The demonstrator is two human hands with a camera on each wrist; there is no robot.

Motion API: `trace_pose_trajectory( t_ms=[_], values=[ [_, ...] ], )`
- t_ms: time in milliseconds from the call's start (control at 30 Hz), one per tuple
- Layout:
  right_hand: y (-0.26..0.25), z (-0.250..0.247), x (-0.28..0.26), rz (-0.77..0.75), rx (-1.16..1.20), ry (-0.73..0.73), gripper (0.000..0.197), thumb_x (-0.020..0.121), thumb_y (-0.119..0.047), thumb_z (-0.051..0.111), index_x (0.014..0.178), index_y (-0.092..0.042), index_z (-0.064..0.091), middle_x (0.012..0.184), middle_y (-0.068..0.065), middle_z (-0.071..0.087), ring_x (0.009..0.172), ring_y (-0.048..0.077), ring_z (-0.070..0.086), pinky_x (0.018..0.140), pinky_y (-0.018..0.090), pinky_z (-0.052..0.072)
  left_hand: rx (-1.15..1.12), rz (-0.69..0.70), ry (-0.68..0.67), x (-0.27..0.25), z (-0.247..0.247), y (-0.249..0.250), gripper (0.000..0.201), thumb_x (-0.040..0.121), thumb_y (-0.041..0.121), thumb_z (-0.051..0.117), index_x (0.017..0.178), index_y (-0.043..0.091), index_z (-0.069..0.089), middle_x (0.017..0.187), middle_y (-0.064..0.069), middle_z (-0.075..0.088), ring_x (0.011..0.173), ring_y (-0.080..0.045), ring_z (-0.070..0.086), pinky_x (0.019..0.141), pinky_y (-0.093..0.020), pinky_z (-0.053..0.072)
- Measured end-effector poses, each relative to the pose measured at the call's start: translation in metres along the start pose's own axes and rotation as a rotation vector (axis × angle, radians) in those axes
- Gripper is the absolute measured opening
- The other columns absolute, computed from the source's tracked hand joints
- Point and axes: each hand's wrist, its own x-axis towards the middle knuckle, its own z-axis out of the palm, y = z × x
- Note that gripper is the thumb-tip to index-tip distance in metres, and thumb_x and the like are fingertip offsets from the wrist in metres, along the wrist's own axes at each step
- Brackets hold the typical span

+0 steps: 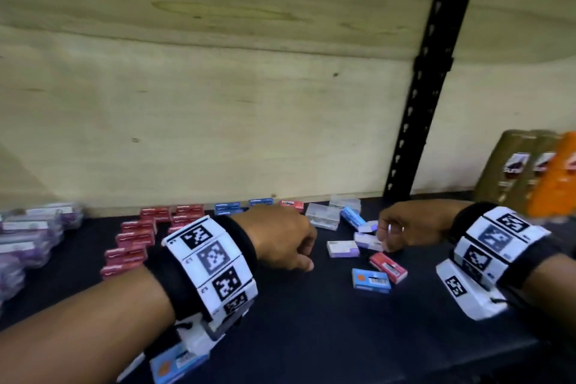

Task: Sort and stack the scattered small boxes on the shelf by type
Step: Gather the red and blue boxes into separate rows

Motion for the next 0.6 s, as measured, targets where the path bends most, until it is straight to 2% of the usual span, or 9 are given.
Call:
trace_pose_trajectory(
  t_ms=[67, 233, 400, 500, 600],
  values=[
    [0.013, 0.005, -0.003, 0.039, 0.035, -0.011, 0.023, 0.085, -0.042, 0.072, 0.100, -0.026, 0.067, 0.086, -0.013, 0.063, 0.084, 0.007, 0.059, 0.080, 0.026, 0.047, 0.013, 0.008, -0.017, 0.013, 0.000, 0.008, 0.023, 0.089, 0.050, 0.061, 0.098, 0.029, 0.062, 0.086, 0.012, 0.059, 0.080, -0.012, 0.053, 0.062, -0.027, 0.037],
    [0.021, 0.018, 0.001, 0.052, 0.078, -0.116, 0.035, 0.080, -0.056, 0.070, 0.098, -0.026, 0.068, 0.096, -0.003, 0.072, 0.076, 0.010, 0.060, 0.083, 0.035, 0.056, 0.076, -0.091, -0.051, 0.039, 0.002, 0.006, 0.025, 0.089, 0.051, 0.061, 0.100, 0.028, 0.063, 0.101, 0.008, 0.062, 0.093, -0.016, 0.057, 0.067, -0.028, 0.037],
    [0.015, 0.022, 0.013, 0.036, 0.001, -0.131, 0.050, 0.075, -0.067, 0.068, 0.095, -0.021, 0.071, 0.096, -0.004, 0.072, 0.088, 0.016, 0.066, 0.084, 0.033, 0.053, 0.126, -0.229, -0.044, 0.060, -0.007, -0.022, 0.028, 0.089, 0.050, 0.061, 0.106, 0.027, 0.065, 0.107, 0.004, 0.064, 0.094, -0.019, 0.060, 0.069, -0.030, 0.042],
    [0.012, 0.020, 0.019, 0.025, -0.049, -0.148, 0.048, 0.077, -0.061, 0.070, 0.094, -0.016, 0.073, 0.095, -0.001, 0.073, 0.082, 0.017, 0.063, 0.081, 0.032, 0.052, 0.155, -0.277, -0.040, 0.077, -0.012, -0.038, 0.031, 0.090, 0.048, 0.062, 0.113, 0.028, 0.064, 0.113, 0.002, 0.062, 0.098, -0.021, 0.059, 0.069, -0.029, 0.040],
    [0.009, 0.017, 0.026, 0.015, -0.103, -0.171, 0.039, 0.080, -0.051, 0.068, 0.084, -0.013, 0.070, 0.085, 0.002, 0.072, 0.072, 0.015, 0.057, 0.069, 0.030, 0.048, 0.159, -0.293, -0.047, 0.095, -0.012, -0.048, 0.032, 0.090, 0.044, 0.064, 0.117, 0.029, 0.063, 0.117, 0.002, 0.061, 0.103, -0.022, 0.060, 0.070, -0.030, 0.040]
  ],
)
